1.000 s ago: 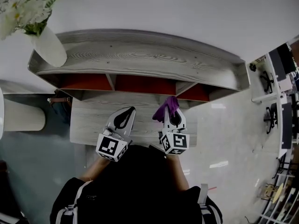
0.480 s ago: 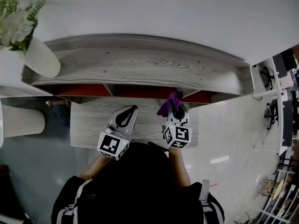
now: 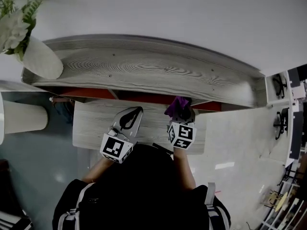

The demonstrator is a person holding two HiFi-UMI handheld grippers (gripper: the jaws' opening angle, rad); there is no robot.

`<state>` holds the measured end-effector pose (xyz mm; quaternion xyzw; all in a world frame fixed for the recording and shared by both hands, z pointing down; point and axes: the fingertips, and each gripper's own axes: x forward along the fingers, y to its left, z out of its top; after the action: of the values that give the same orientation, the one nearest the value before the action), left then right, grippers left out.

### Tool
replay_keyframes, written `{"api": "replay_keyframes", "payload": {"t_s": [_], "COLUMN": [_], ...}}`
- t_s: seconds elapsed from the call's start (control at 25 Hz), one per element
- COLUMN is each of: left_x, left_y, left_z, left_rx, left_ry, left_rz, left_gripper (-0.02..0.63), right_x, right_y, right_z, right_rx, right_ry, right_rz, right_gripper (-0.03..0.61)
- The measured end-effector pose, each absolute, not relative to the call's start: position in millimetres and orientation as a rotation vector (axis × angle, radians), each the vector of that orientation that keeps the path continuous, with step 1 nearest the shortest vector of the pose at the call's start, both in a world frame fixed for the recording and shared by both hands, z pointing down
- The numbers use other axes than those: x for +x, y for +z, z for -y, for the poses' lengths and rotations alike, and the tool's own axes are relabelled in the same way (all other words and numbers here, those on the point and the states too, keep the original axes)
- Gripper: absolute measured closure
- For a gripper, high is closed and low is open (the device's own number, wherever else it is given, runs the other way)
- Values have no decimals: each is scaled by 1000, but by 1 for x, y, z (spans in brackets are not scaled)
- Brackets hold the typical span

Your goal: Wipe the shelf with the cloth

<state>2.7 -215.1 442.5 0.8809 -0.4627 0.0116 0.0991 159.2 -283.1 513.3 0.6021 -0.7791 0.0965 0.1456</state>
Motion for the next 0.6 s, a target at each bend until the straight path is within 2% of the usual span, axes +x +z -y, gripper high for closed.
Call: {"api": "replay_keyframes", "payload": {"t_s": [0.6], "left_x": [3], "left_y": [449], "left_z": [223], "left_rx": [2599], "left_ry": [24], "left_rz": [1342], "left_gripper": [609], "right_x": [152], "right_y": [524], "right_z": [297], "right_rx": [1618], "right_ry": [285], "right_rz": [2123], "right_gripper": [529]}}
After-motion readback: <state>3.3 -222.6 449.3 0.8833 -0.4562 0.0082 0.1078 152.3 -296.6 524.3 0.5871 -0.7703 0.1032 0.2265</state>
